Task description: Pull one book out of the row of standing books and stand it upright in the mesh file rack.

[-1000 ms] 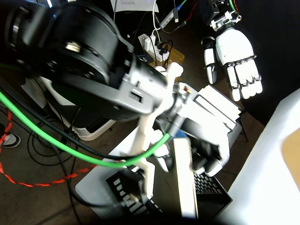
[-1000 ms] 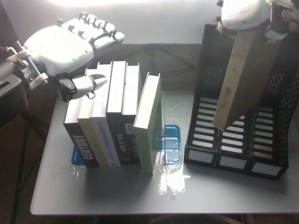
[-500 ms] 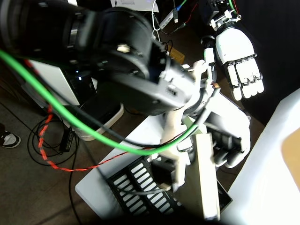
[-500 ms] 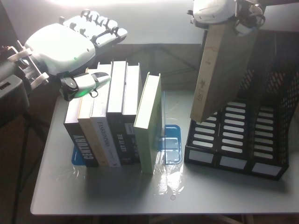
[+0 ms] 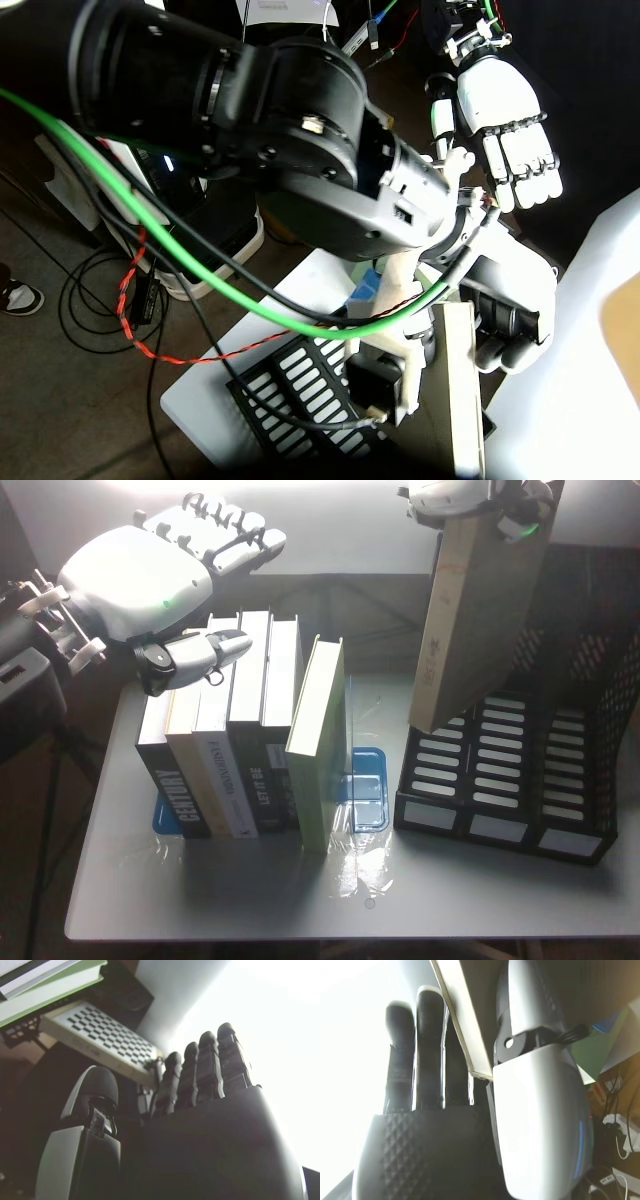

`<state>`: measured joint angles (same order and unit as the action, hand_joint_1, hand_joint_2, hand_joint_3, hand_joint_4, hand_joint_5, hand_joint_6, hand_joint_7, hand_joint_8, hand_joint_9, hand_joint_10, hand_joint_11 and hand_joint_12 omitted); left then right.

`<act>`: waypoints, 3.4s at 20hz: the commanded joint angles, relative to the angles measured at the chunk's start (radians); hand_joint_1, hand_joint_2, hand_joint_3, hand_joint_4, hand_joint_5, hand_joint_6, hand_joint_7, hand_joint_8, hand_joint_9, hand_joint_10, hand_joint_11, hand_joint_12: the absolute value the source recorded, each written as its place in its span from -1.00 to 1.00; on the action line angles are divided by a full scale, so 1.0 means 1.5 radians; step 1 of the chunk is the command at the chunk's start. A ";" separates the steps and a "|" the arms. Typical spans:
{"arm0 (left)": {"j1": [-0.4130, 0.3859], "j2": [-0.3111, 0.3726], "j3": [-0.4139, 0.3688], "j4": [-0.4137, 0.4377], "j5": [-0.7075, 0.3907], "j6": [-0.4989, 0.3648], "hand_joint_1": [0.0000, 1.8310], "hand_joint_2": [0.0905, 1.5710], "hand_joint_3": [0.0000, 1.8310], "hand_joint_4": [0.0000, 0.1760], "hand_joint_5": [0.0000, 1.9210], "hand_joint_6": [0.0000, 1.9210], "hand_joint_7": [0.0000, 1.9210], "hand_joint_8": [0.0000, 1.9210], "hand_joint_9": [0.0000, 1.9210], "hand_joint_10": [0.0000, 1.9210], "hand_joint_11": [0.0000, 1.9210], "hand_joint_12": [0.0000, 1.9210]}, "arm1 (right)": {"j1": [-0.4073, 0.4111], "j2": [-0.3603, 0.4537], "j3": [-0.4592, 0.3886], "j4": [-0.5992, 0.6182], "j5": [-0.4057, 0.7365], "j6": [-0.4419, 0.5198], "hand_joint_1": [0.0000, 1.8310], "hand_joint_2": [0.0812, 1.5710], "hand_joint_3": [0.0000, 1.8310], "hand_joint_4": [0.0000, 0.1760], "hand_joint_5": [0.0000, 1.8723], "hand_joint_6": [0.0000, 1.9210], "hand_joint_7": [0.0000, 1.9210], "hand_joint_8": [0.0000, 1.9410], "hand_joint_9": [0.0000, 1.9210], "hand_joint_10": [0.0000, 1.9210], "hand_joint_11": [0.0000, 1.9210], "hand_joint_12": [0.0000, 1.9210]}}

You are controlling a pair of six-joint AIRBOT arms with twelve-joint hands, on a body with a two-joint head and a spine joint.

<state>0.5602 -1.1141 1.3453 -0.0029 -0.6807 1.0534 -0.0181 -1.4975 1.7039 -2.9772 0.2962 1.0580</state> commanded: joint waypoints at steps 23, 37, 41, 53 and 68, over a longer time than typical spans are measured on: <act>0.004 -0.020 0.002 0.032 -0.142 -0.051 -0.70 0.86 -1.00 -0.70 -0.97 -0.99 -1.00 -1.00 -1.00 -1.00 -1.00 -1.00 | -0.002 -0.008 0.094 -0.023 -0.086 0.074 0.46 0.53 -1.00 -1.00 -0.13 0.15 -0.22 0.43 -0.32 0.65 -0.57 0.83; 0.015 -0.029 0.008 0.032 -0.151 -0.065 -0.75 0.88 -1.00 -0.59 -0.99 -1.00 -1.00 -1.00 -1.00 -1.00 -1.00 -1.00 | -0.059 -0.027 0.148 -0.023 -0.087 0.119 0.24 0.41 -1.00 -1.00 -0.71 -0.86 -0.74 -0.93 -0.83 -0.69 -1.00 -0.02; 0.016 -0.032 0.010 0.032 -0.149 -0.065 -0.75 0.87 -1.00 -0.47 -1.00 -1.00 -1.00 -1.00 -1.00 -1.00 -1.00 -1.00 | -0.051 -0.004 0.124 -0.023 -0.087 0.119 0.07 0.32 -1.00 -0.24 -1.00 -1.00 -1.00 -1.00 -1.00 -1.00 -1.00 -1.00; 0.020 -0.036 0.012 0.031 -0.142 -0.073 -0.77 0.88 -1.00 -0.73 -0.99 -1.00 -1.00 -1.00 -1.00 -1.00 -1.00 -1.00 | 0.020 0.096 -0.008 -0.023 -0.102 0.106 -0.04 0.23 -1.00 -0.05 -1.00 -1.00 -1.00 -1.00 -1.00 -1.00 -1.00 -1.00; 0.048 -0.031 0.014 -0.026 -0.124 -0.076 -0.64 0.83 -1.00 -0.60 -1.00 -1.00 -1.00 -1.00 -1.00 -1.00 -1.00 -1.00 | -0.002 0.177 -0.156 0.016 -0.144 0.095 -0.18 0.31 -0.98 -0.32 -1.00 -1.00 -1.00 -1.00 -1.00 -1.00 -1.00 -1.00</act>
<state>0.6350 -1.1690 1.3609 -0.0330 -0.7574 0.9409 -0.0246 -1.2373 1.4734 -2.9536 0.1715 1.2072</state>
